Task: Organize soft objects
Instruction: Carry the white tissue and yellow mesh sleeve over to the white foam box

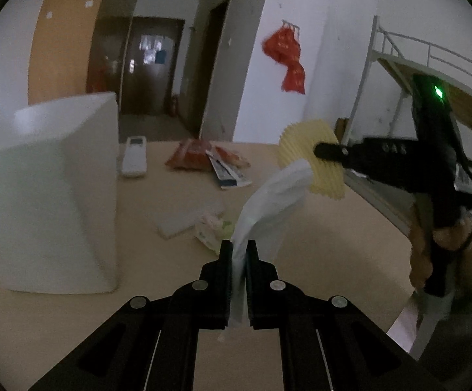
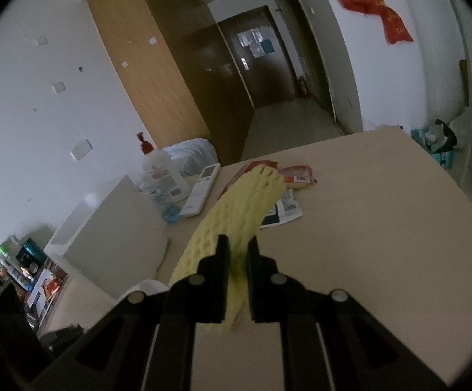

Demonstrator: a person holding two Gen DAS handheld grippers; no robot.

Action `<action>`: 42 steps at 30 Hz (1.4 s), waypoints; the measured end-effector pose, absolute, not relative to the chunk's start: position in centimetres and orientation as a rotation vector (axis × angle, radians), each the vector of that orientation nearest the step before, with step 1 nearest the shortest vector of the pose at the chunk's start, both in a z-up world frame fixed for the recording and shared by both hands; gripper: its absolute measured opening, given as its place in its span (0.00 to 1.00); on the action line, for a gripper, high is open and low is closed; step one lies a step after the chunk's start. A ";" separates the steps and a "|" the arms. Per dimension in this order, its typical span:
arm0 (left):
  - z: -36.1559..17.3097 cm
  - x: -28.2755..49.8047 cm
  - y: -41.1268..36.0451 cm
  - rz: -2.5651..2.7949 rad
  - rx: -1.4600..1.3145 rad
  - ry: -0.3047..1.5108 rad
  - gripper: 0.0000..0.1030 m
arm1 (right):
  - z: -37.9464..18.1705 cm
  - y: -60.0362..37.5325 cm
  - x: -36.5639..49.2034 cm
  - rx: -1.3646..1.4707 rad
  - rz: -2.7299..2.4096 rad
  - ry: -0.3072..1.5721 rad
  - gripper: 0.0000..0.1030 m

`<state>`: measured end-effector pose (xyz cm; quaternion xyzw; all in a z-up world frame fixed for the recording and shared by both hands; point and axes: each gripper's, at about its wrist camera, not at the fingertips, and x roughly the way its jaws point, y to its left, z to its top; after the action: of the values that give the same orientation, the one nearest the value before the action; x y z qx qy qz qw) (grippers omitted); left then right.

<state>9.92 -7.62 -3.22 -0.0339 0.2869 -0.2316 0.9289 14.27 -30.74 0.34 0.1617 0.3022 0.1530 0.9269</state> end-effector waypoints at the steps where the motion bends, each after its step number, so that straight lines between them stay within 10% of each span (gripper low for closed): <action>1: -3.0 9.8 -7.4 -0.472 -0.069 0.582 0.08 | 0.4 -30.8 13.9 0.332 0.316 0.614 0.12; 42: 3.2 2.3 1.1 -0.125 -0.078 0.315 0.08 | 1.7 -23.6 6.3 0.229 0.560 0.509 0.12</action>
<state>2.28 1.07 3.21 -0.0386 0.1569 -0.0620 0.9849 6.31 -23.59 1.67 0.1118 0.2479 0.2727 0.9229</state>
